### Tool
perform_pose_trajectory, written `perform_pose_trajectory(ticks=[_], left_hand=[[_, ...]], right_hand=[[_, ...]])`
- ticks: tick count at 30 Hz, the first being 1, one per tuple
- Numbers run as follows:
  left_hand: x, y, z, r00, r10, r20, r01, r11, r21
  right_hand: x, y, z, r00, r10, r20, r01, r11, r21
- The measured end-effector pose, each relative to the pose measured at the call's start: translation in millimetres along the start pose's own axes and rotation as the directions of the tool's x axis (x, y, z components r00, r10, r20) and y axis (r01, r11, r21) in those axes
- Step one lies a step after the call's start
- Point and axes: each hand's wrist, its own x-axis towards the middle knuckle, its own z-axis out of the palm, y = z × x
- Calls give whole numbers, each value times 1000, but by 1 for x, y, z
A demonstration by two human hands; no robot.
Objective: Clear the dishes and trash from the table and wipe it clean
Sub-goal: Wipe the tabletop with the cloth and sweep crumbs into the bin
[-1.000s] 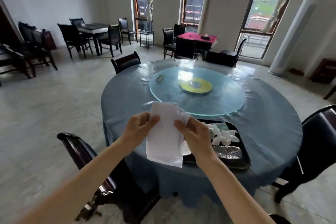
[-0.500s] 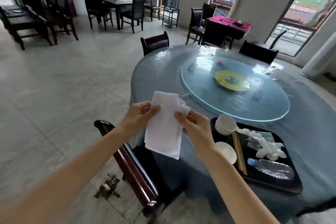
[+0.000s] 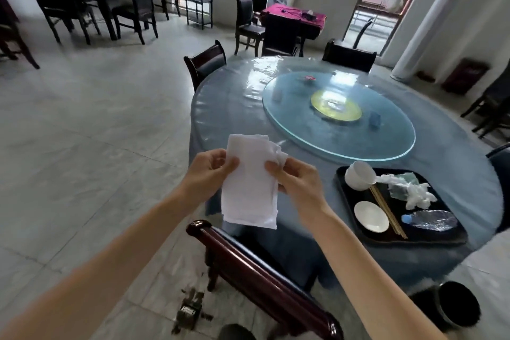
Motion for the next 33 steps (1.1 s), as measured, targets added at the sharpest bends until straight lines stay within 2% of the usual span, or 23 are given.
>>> perform_pose_trajectory(ticks=[7, 12, 22, 28, 33], left_hand=[[46, -7, -61, 999, 16, 30, -17, 1000, 19], [98, -25, -105, 995, 31, 100, -36, 999, 40], [236, -42, -208, 959, 100, 264, -172, 949, 265], [298, -42, -227, 938, 64, 340, -150, 961, 233], [346, -59, -220, 881, -17, 472, -45, 992, 119]], right_hand=[[37, -2, 61, 999, -45, -20, 44, 999, -32], [82, 13, 102, 998, -60, -36, 60, 998, -8], [193, 33, 202, 980, -5, -200, 20, 997, 74], [233, 35, 227, 956, 0, -295, 20, 998, 62], [257, 54, 226, 905, 51, -422, -27, 998, 64]])
